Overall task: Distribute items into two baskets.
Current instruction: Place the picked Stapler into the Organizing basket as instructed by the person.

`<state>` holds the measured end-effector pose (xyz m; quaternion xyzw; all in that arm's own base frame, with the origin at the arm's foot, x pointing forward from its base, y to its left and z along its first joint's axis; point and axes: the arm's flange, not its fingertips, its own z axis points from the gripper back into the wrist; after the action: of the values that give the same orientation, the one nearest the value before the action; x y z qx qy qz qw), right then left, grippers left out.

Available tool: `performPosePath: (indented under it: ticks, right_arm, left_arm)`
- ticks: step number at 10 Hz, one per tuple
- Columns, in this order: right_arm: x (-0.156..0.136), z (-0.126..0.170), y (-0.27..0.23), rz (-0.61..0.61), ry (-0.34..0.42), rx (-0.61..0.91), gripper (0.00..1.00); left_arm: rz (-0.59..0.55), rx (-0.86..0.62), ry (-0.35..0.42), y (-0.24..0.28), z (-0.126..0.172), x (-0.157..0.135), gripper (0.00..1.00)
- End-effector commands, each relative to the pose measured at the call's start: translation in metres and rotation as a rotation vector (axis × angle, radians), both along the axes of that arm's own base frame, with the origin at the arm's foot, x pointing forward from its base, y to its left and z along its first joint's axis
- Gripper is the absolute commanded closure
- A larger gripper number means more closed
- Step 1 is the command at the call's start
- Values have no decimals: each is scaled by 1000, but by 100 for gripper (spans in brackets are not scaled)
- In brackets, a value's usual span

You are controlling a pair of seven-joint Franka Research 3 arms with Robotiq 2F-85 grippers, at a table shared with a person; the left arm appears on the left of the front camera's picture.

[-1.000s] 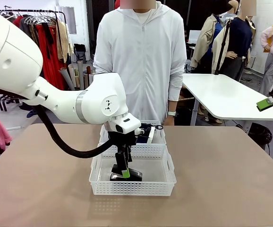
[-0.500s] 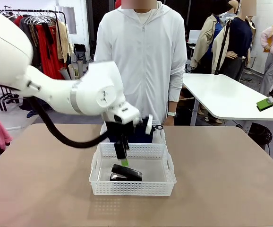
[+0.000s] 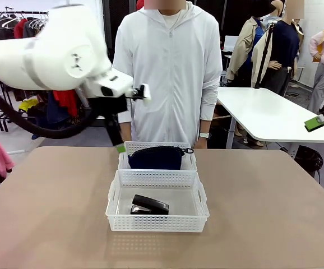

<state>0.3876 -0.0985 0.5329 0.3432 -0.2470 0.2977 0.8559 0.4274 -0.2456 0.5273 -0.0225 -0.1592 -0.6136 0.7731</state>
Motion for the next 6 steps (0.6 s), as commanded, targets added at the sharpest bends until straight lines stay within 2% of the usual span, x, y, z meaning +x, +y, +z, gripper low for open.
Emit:
performPosePath:
  ticks: [1,3,6]
  right_arm:
    - [0,1,2,2,-2,3,0]
    - [0,1,2,2,-2,3,0]
    - [0,1,2,2,-2,3,0]
  left_arm:
    - [66,-62,-22,36,0,-12,0]
    - [166,-174,-77,88,26,-44,0]
    - [327,-290,-112,151,39,-105,0]
